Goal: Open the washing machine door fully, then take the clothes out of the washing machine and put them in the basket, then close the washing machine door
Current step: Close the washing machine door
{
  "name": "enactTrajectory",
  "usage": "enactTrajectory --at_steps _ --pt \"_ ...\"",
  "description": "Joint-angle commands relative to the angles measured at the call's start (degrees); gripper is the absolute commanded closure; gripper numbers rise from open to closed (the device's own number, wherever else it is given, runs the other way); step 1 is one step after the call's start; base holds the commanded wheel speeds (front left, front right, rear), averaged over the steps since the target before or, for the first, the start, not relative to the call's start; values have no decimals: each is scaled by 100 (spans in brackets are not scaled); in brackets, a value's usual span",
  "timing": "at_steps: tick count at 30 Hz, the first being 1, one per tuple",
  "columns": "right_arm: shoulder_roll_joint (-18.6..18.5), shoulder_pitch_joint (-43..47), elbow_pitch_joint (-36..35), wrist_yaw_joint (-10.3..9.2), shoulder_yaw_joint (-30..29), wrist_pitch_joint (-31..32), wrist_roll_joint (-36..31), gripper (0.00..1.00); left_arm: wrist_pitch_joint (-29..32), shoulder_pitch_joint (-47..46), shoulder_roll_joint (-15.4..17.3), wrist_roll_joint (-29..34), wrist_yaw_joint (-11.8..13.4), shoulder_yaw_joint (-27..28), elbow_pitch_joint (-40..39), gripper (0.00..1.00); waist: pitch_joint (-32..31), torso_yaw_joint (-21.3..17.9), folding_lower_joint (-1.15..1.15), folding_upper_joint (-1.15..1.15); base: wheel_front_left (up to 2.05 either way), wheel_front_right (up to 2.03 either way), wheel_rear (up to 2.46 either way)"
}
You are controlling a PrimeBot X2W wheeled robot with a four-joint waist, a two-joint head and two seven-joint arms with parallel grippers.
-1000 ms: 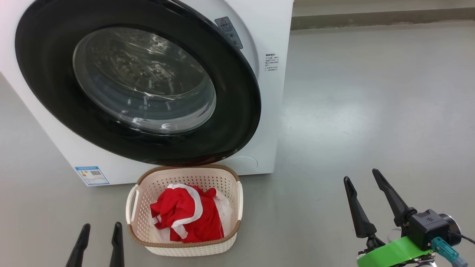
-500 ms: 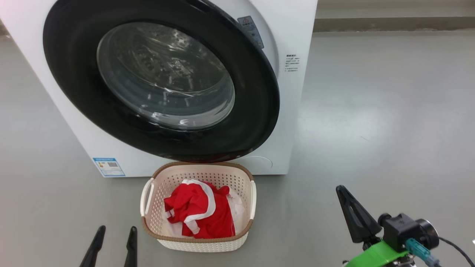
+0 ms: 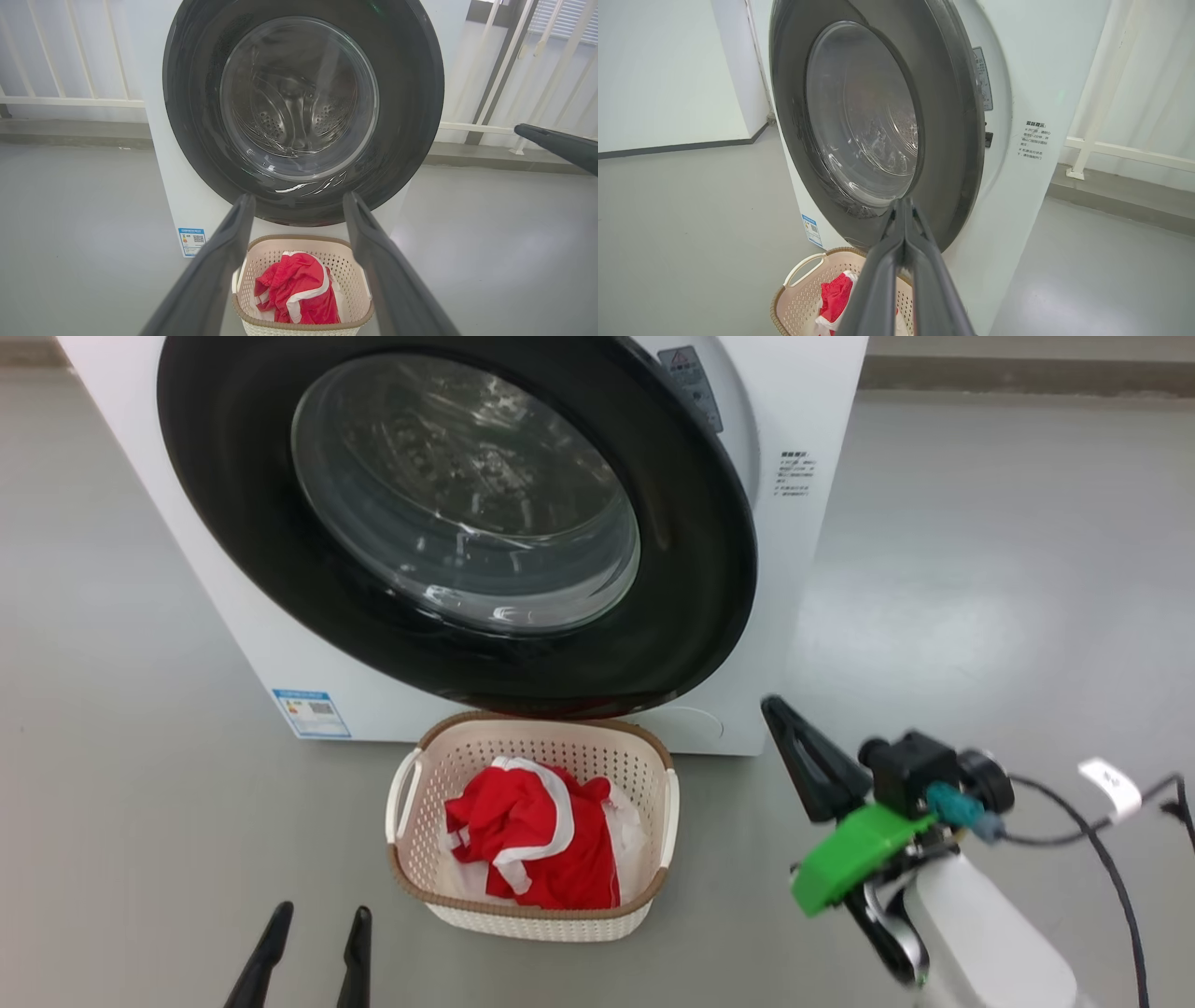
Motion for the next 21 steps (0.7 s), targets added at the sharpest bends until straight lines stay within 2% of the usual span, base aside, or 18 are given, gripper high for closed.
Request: enactTrajectory --at_steps 1,9,21 --pt "28 -423 -6 36 178 -36 92 100 -69 -297 -1 60 -39 143 -149 0 163 113 0 0 0 0 0" --pt "-8 -1691 811 36 488 -36 268 100 -69 -528 -10 74 -45 58 -207 0 571 359 0 0 0 0 0" --pt "-153 -3049 1666 36 463 -36 459 100 -69 -900 -77 84 -46 -145 -218 0 1203 769 0 0 0 0 0"
